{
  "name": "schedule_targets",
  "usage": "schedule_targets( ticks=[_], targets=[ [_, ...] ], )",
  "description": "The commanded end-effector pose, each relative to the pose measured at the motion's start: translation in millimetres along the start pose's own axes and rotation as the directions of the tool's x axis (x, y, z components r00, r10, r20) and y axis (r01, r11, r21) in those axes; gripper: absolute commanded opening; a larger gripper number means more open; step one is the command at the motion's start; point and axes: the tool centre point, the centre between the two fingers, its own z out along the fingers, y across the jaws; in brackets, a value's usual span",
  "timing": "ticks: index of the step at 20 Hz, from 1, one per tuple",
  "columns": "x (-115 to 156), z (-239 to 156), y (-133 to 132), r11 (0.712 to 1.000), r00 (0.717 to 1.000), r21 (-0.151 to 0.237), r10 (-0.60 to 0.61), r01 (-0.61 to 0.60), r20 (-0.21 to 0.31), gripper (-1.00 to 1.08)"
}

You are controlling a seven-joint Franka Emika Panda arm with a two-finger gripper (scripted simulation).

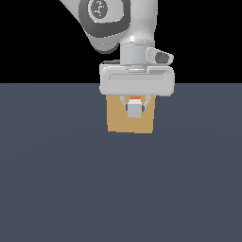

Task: Insert the peg into the horizontal hole in a box.

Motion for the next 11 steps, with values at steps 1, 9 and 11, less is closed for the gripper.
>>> schedule_targets(
  ticks=[1, 9, 11],
  targets=[
    [20.8, -2.0, 0.3, 1.0, 1.0, -0.003, -0.001, 0.001, -0.001, -1.0],
    [47.5, -2.4, 1.7, 1.0, 1.0, -0.004, -0.001, 0.001, -0.001, -1.0],
    [46.5, -2.4, 2.3, 1.0, 1.0, -0.004, -0.001, 0.001, -0.001, -1.0]
  ],
)
